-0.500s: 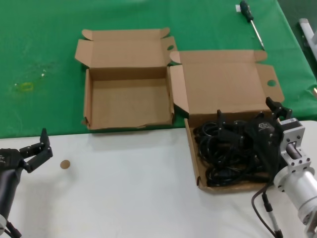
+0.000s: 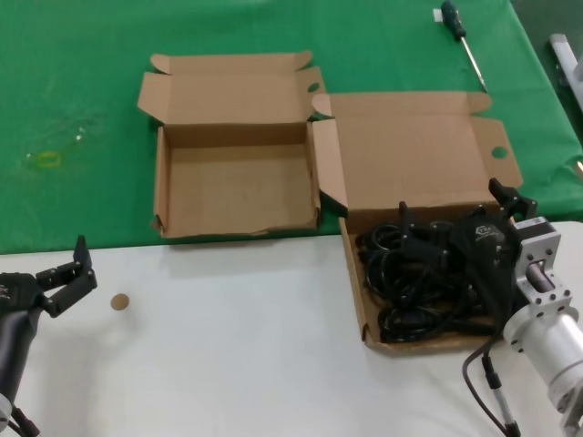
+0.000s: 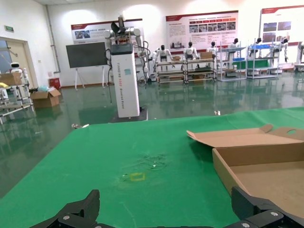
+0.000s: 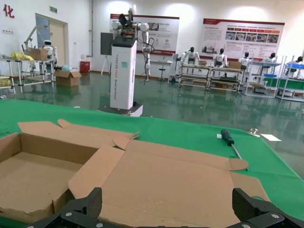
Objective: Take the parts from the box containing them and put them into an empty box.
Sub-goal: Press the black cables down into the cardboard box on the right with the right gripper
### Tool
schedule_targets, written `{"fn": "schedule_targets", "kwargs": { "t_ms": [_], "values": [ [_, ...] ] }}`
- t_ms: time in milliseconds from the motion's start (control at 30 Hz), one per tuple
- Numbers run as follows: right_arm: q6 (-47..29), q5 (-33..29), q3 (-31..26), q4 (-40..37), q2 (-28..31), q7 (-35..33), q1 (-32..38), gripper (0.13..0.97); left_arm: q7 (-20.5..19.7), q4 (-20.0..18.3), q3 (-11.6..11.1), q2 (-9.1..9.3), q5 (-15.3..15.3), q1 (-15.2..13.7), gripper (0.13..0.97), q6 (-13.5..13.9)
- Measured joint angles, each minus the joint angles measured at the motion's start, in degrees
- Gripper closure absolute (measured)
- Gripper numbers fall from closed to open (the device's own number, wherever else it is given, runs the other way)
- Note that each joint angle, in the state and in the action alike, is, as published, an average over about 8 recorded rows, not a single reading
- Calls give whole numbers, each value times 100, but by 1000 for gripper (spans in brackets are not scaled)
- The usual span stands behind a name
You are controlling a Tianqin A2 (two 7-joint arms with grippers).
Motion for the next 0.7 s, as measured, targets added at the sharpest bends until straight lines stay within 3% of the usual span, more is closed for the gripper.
{"fn": "schedule_targets", "kwargs": {
  "t_ms": [700],
  "values": [
    [-3,0,3,1,-1,0,-4,129,0,0,0,0,0,0,145,0]
  ]
}}
